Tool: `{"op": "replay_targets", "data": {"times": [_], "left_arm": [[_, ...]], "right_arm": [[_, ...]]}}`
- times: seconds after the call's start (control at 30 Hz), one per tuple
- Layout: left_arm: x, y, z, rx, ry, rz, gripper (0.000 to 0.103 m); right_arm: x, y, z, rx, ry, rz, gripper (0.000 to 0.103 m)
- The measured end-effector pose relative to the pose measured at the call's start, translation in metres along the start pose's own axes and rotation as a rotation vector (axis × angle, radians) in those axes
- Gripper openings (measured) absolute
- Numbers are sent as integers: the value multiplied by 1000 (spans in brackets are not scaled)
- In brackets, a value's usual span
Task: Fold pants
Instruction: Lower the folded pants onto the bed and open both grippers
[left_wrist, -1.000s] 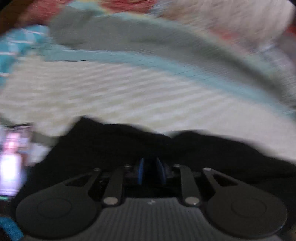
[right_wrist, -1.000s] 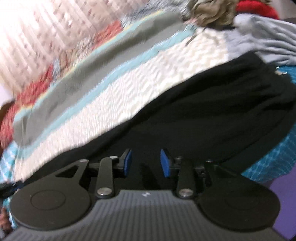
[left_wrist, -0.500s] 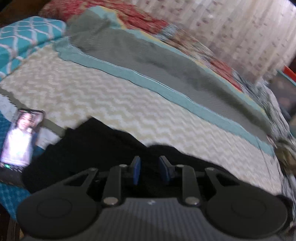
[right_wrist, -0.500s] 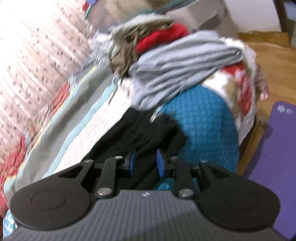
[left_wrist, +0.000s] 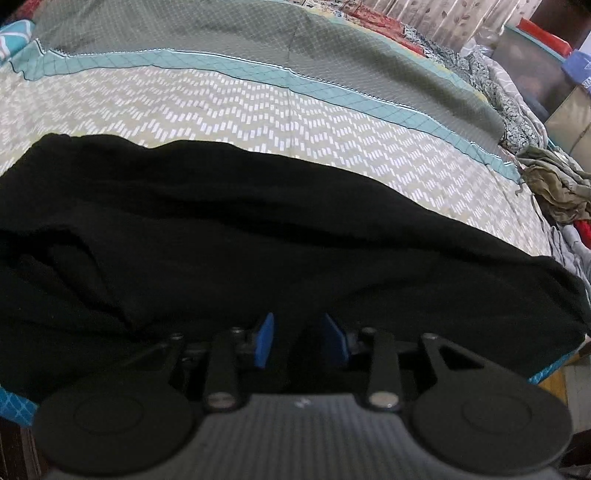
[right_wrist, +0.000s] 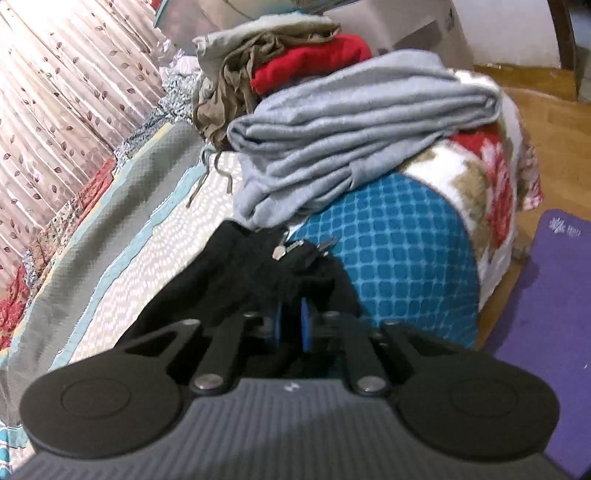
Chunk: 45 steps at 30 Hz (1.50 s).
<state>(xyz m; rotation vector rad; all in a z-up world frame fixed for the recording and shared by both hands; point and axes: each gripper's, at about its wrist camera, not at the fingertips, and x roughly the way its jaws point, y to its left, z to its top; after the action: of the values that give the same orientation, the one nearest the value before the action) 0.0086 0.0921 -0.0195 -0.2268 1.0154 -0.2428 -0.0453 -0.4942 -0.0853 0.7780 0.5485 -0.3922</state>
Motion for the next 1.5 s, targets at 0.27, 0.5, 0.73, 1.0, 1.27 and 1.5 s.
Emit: {"op": "replay_targets", "data": {"times": [0.27, 0.5, 0.73, 1.0, 1.27, 1.5], "left_arm": [[11, -7, -10, 55, 73, 25, 39], [-7, -16, -18, 107, 63, -7, 43], [-12, -6, -11, 67, 53, -29, 44], [-15, 9, -14, -3, 47, -33, 50], [-15, 12, -14, -30, 44, -40, 50], [-25, 18, -8, -54, 4, -47, 51]], "right_arm": [[-9, -16, -5, -11, -23, -57, 13], [-30, 8, -6, -71, -165, -94, 31], [-35, 126, -70, -577, 218, 408, 31], [4, 221, -167, -1071, 473, 533, 31], [24, 225, -187, -1149, 550, 477, 2], [-7, 214, -176, -1089, 627, 522, 2]]}}
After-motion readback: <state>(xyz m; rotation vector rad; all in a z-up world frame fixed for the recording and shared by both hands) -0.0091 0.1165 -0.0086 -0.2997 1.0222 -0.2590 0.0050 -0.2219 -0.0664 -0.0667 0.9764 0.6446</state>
